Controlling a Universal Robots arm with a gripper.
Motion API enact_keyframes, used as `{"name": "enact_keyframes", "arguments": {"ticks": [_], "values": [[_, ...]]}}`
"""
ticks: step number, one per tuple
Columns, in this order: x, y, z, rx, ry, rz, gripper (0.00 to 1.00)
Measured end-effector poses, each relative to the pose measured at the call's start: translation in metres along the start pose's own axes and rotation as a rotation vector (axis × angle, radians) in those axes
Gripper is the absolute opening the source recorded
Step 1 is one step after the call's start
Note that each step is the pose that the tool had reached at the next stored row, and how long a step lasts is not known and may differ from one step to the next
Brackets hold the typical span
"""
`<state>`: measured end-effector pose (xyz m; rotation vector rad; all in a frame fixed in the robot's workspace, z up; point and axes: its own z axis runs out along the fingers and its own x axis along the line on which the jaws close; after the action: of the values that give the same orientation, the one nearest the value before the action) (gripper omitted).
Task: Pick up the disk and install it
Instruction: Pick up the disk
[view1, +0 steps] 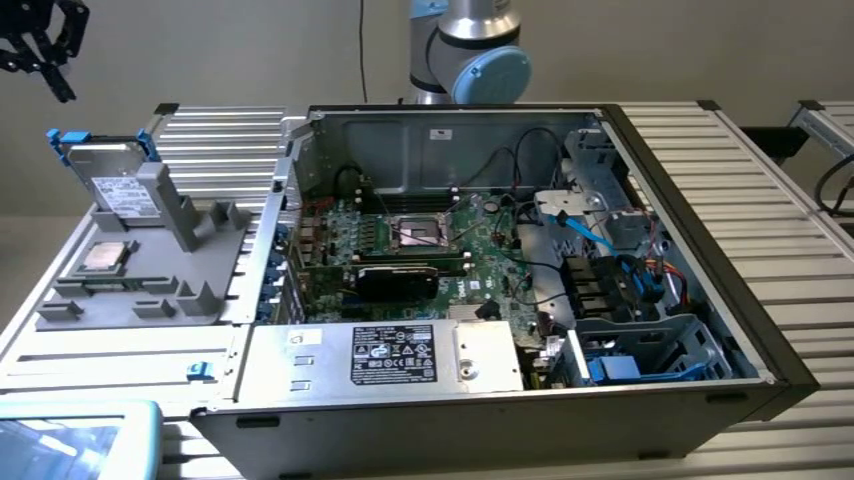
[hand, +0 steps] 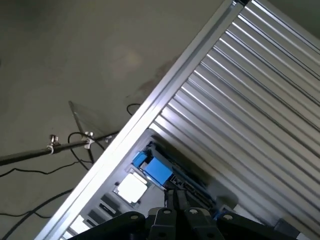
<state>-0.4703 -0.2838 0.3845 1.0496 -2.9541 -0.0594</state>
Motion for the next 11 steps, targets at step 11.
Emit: {"name": "enact_keyframes", "arguments": {"ticks": [11], "values": [[0.0, 0.0, 0.0, -0.0014, 0.0075, -0.199, 0.11]]}}
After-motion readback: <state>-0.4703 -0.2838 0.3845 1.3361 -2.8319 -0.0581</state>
